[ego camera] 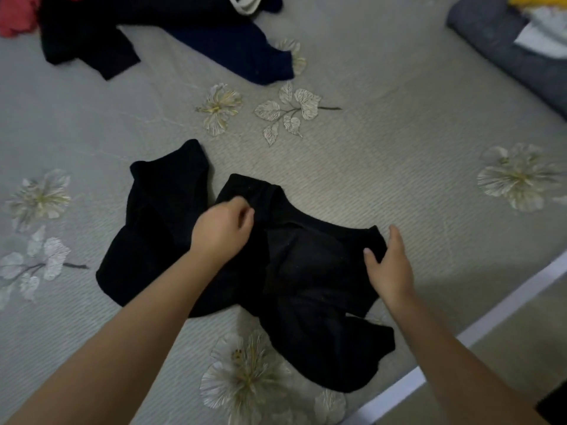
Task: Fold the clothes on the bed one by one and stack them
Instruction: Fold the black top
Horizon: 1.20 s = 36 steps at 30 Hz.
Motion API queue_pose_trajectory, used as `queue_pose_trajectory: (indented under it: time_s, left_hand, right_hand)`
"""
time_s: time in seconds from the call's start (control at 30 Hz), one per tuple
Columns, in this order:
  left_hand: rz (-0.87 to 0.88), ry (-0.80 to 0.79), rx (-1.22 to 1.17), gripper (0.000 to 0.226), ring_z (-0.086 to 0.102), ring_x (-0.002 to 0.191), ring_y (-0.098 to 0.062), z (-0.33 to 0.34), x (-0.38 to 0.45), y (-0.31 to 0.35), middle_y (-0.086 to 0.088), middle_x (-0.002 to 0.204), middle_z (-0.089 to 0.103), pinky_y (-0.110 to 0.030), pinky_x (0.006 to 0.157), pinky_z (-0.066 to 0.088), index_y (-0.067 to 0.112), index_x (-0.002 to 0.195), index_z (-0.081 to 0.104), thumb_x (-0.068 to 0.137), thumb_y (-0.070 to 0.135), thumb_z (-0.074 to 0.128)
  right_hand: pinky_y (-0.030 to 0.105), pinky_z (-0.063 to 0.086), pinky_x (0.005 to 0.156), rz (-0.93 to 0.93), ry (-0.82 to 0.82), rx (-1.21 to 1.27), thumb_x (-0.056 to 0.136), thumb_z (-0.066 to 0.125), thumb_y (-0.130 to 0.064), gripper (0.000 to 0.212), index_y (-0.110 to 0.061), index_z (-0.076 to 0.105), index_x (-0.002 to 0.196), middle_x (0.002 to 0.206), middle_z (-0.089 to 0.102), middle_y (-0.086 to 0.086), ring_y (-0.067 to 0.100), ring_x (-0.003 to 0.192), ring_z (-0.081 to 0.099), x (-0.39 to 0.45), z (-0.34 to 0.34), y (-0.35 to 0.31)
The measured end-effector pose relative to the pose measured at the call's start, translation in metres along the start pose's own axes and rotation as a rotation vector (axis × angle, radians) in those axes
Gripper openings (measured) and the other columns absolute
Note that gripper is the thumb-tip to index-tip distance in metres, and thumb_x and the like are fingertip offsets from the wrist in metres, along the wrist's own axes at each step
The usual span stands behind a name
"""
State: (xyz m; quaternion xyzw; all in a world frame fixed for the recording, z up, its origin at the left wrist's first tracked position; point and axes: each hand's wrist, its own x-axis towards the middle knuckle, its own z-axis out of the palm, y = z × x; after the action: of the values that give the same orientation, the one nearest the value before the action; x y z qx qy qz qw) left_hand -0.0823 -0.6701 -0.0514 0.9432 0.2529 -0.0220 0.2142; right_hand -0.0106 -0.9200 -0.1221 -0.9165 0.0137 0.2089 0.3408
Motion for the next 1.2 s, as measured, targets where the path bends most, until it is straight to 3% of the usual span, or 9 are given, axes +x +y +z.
queue_pose_trajectory:
  time_s: [0.1, 0.23, 0.37, 0.47, 0.73, 0.87, 0.97, 1.07, 1.2]
  left_hand:
    - [-0.015, -0.098, 0.153, 0.038, 0.045, 0.117, -0.03, 0.024, 0.049, -0.003, -0.016, 0.129, 0.049, -0.038, 0.09, 0.039, 0.006, 0.132, 0.043, 0.096, 0.018, 0.039]
    - [0.042, -0.378, 0.434, 0.057, 0.008, 0.142, -0.022, 0.048, 0.085, -0.018, -0.006, 0.153, 0.016, -0.042, 0.113, 0.006, 0.017, 0.147, 0.008, 0.098, 0.029, 0.034]
    - [0.173, -0.392, 0.582, 0.061, 0.034, 0.13, -0.024, 0.053, 0.088, -0.02, -0.008, 0.137, 0.043, -0.038, 0.111, 0.012, 0.019, 0.147, -0.001, 0.098, 0.029, 0.034]
    - [0.217, -0.393, 0.488, 0.055, 0.049, 0.114, -0.027, 0.038, 0.086, -0.019, -0.01, 0.126, 0.052, -0.031, 0.096, 0.031, 0.021, 0.147, 0.003, 0.099, 0.025, 0.031]
    - [0.02, 0.17, 0.309, 0.07, 0.058, 0.091, -0.036, -0.125, 0.075, -0.024, -0.019, 0.106, 0.057, -0.039, 0.07, 0.042, 0.021, 0.131, -0.017, 0.093, 0.007, 0.04]
    - [-0.145, 0.525, 0.331, 0.063, 0.059, 0.083, -0.043, -0.239, 0.055, -0.01, -0.026, 0.104, 0.059, -0.045, 0.064, 0.043, 0.021, 0.145, 0.016, 0.091, 0.002, 0.043]
    - [-0.032, 0.732, 0.4, 0.064, 0.057, 0.052, -0.041, -0.321, 0.021, 0.006, -0.026, 0.074, 0.059, -0.033, 0.042, 0.035, 0.017, 0.135, 0.042, 0.076, -0.007, 0.047]
    - [0.013, 0.882, 0.489, 0.064, 0.048, 0.039, -0.032, -0.386, -0.024, 0.022, -0.017, 0.056, 0.049, -0.019, 0.038, 0.022, 0.012, 0.127, 0.045, 0.066, -0.007, 0.05]
    - [0.023, 1.05, 0.584, 0.047, 0.054, 0.046, -0.033, -0.437, -0.092, 0.044, -0.02, 0.061, 0.057, -0.032, 0.042, 0.04, -0.003, 0.122, 0.049, 0.084, 0.025, 0.045]
  right_hand:
    - [0.034, 0.034, 0.103, 0.004, 0.013, 0.048, 0.092, 0.051, -0.016, 0.059, -0.013, 0.023, 0.144, 0.145, 0.036, 0.009, 0.028, 0.128, 0.04, 0.004, 0.002, -0.002]
    - [0.036, 0.042, 0.093, -0.226, -0.004, -0.135, 0.089, 0.055, -0.022, 0.041, -0.015, 0.051, 0.129, 0.119, 0.06, 0.014, 0.03, 0.108, 0.055, 0.021, -0.002, 0.008]
    - [0.027, 0.04, 0.067, -0.592, 0.109, -0.265, 0.079, 0.045, -0.031, 0.04, -0.006, 0.071, 0.098, 0.063, 0.066, 0.004, 0.023, 0.052, 0.059, 0.04, -0.013, 0.012]
    - [0.021, 0.035, 0.059, -0.729, 0.135, -0.31, 0.078, 0.043, -0.026, 0.038, -0.008, 0.074, 0.089, 0.055, 0.06, 0.0, 0.019, 0.05, 0.049, 0.053, -0.025, -0.006]
    - [0.026, 0.028, 0.059, -1.066, 0.269, -0.235, 0.074, 0.037, -0.012, 0.03, -0.002, 0.066, 0.072, 0.067, 0.067, 0.01, 0.031, 0.057, 0.058, 0.107, -0.095, -0.164]
    - [0.03, 0.04, 0.06, -1.248, 0.362, -0.156, 0.074, 0.036, -0.012, 0.033, -0.002, 0.067, 0.076, 0.068, 0.066, 0.013, 0.034, 0.058, 0.058, 0.096, -0.142, -0.281]
    - [0.029, 0.036, 0.059, -1.403, 0.531, -0.094, 0.078, 0.039, -0.014, 0.032, -0.001, 0.068, 0.08, 0.066, 0.065, 0.013, 0.034, 0.057, 0.056, 0.062, -0.177, -0.356]
    - [0.032, 0.027, 0.061, -1.55, 0.723, -0.092, 0.084, 0.042, -0.025, 0.034, 0.001, 0.064, 0.089, 0.069, 0.06, 0.016, 0.033, 0.059, 0.054, 0.023, -0.206, -0.402]
    - [0.036, 0.033, 0.063, -1.705, 0.876, -0.103, 0.093, 0.027, -0.051, 0.053, -0.007, 0.048, 0.116, 0.087, 0.052, 0.01, 0.026, 0.074, 0.039, -0.028, -0.236, -0.421]
